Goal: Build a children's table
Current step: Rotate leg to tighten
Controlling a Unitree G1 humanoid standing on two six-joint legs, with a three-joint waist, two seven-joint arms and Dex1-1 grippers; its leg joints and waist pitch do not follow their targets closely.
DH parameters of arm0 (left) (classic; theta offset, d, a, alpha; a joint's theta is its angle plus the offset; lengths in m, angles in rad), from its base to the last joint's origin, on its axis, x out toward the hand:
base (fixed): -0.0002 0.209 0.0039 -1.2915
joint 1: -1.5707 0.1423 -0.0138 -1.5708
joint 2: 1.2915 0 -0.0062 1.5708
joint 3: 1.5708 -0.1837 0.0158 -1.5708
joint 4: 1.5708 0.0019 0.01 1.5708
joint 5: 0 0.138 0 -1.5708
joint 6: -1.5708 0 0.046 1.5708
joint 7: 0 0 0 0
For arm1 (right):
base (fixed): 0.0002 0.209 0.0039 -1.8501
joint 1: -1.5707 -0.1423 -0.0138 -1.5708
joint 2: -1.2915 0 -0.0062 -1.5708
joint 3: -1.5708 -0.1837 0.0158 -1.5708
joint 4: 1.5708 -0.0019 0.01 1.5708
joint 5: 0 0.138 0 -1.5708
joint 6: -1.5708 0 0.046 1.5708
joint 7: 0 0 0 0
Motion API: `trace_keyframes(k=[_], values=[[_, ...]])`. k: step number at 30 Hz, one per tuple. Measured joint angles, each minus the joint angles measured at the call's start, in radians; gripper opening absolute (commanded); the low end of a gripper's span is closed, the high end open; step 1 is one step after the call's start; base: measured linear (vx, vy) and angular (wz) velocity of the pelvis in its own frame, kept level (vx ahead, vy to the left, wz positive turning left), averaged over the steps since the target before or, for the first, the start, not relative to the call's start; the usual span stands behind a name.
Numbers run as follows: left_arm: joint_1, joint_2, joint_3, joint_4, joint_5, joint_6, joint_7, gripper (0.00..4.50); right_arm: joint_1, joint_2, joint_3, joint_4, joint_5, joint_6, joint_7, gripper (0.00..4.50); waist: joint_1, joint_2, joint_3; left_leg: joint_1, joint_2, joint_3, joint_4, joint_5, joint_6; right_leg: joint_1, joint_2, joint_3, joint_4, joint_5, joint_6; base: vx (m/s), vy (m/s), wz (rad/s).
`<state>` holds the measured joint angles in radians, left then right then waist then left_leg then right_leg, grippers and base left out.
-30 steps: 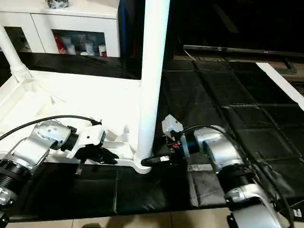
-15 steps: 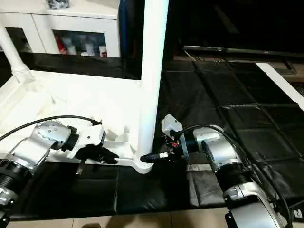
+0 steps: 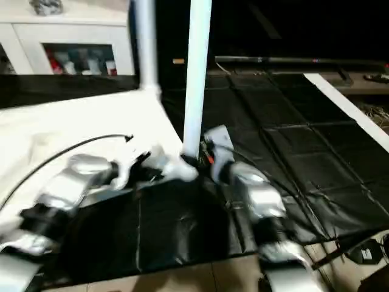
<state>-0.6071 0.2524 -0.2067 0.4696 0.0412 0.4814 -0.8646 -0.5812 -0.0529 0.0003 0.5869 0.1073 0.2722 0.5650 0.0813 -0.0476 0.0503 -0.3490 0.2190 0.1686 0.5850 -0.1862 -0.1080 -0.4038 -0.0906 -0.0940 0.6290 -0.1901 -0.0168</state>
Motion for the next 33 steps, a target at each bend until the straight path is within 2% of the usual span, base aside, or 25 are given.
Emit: trace_keyframes(k=[1,3,6,7,8,12,19,23,26,29,33], values=[[-0.008,-0.015,0.006,0.008,0.003,0.010,0.027,0.00,-0.017,0.012,-0.005,0.021,-0.005,-0.003,-0.038,1.98,0.000,0.000,0.000,0.000,0.000,0.000,0.000,0.000,0.000,0.000,0.000,0.000,0.000,0.001,-0.002,0.000,0.000,0.00],[-0.019,-0.042,0.013,0.016,0.006,0.027,0.081,0.00,-0.050,0.033,-0.025,0.066,-0.007,-0.010,-0.100,2.65,0.002,0.000,0.000,-0.001,0.000,0.001,0.000,0.000,0.000,0.000,0.000,0.001,-0.002,0.001,-0.002,0.000,0.000,0.00],[-0.021,-0.054,0.013,0.015,0.006,0.031,0.098,0.00,-0.054,0.044,-0.046,0.075,0.006,-0.021,-0.106,2.67,0.004,0.001,0.000,-0.001,-0.001,0.001,-0.001,-0.002,0.003,0.000,0.000,0.002,-0.005,0.000,-0.002,0.000,0.000,0.00],[-0.021,-0.054,0.013,0.014,0.006,0.030,0.097,0.00,-0.054,0.044,-0.046,0.075,0.006,-0.023,-0.105,2.78,0.004,0.001,0.000,-0.001,-0.001,0.002,-0.001,-0.002,0.003,0.000,0.000,0.002,-0.005,0.000,-0.002,0.000,0.000,0.00],[-0.021,-0.053,0.013,0.013,0.007,0.030,0.094,0.00,-0.053,0.044,-0.046,0.075,0.006,-0.024,-0.103,3.08,0.004,0.001,0.000,-0.001,-0.001,0.002,-0.002,-0.002,0.003,0.000,0.000,0.002,-0.006,0.000,-0.002,0.000,0.000,0.00],[-0.010,-0.011,-0.019,-0.008,0.012,-0.008,0.036,0.00,-0.023,0.015,-0.040,0.044,0.019,-0.033,0.006,3.40,0.005,0.002,0.001,-0.001,0.000,0.002,-0.005,-0.002,0.003,0.000,0.000,0.001,-0.007,0.000,-0.002,0.000,0.000,0.00],[0.016,0.069,-0.058,-0.032,0.003,-0.097,-0.095,0.00,0.041,-0.127,0.011,-0.021,0.074,-0.032,0.291,4.00,0.013,0.002,0.001,-0.001,0.000,0.002,-0.006,-0.002,0.003,0.000,0.000,0.000,-0.009,0.000,-0.002,0.000,0.000,0.00],[0.026,0.148,-0.095,-0.032,-0.006,-0.200,-0.222,0.00,0.072,-0.262,0.059,-0.081,0.096,-0.024,0.535,4.31,0.022,0.002,0.001,-0.001,0.000,0.002,-0.005,-0.002,0.003,0.000,0.000,-0.001,-0.009,0.000,-0.002,0.000,0.000,0.00],[0.034,0.193,-0.108,-0.031,-0.008,-0.269,-0.310,0.00,0.075,-0.328,0.099,-0.106,0.095,-0.049,0.654,4.31,0.028,0.002,0.002,-0.001,0.000,0.002,-0.004,-0.002,0.003,0.000,0.000,-0.001,-0.009,0.000,-0.002,0.000,0.000,0.00],[0.048,0.232,-0.133,-0.039,-0.024,-0.323,-0.410,0.00,0.074,-0.362,0.131,-0.115,0.095,-0.086,0.746,4.31,0.036,0.002,0.001,-0.001,0.000,0.002,-0.003,-0.002,0.003,0.001,0.000,-0.001,-0.008,0.000,-0.002,0.000,0.000,0.00],[0.048,0.257,-0.162,-0.052,-0.027,-0.373,-0.478,0.00,0.073,-0.362,0.163,-0.115,0.093,-0.104,0.792,4.31,0.047,0.002,0.001,-0.001,0.001,0.002,0.000,-0.002,0.004,0.000,-0.001,-0.001,-0.007,0.000,-0.002,0.000,0.000,0.00]])
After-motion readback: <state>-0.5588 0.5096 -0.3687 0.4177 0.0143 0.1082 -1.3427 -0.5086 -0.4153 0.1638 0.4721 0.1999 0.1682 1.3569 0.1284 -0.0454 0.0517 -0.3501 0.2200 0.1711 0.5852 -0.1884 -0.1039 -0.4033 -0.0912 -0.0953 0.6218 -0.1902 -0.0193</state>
